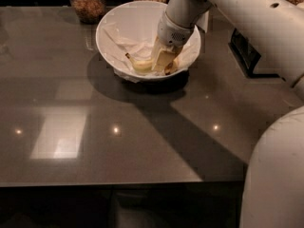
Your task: Pick banana from white bowl
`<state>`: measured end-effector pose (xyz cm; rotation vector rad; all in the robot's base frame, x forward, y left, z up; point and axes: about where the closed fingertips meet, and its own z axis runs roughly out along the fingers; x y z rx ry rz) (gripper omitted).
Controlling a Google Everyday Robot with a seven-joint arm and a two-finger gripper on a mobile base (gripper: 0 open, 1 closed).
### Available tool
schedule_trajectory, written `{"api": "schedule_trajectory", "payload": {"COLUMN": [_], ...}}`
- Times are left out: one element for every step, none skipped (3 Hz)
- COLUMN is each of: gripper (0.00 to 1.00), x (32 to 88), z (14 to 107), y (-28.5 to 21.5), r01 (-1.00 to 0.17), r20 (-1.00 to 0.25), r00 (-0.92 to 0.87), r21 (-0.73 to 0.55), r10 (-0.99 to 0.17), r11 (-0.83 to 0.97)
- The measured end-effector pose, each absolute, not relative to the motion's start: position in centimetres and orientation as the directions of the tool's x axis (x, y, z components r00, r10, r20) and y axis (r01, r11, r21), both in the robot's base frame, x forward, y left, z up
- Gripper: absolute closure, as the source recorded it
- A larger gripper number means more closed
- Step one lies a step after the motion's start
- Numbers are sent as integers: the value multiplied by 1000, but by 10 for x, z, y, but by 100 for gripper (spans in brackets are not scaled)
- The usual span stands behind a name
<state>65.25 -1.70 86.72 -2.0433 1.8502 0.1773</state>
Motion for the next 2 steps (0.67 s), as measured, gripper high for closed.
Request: {"api": "schedule_trajectory", "payload": {"gripper": [100,100], "x": [644,626], "z": [889,921], "y": [-33,-58], "r01": [-975,-967], "r20": [-352,-384], "r00": [122,123], "r21": [-217,-253], "r10": [-928,-915], "r11": [-46,-24]}}
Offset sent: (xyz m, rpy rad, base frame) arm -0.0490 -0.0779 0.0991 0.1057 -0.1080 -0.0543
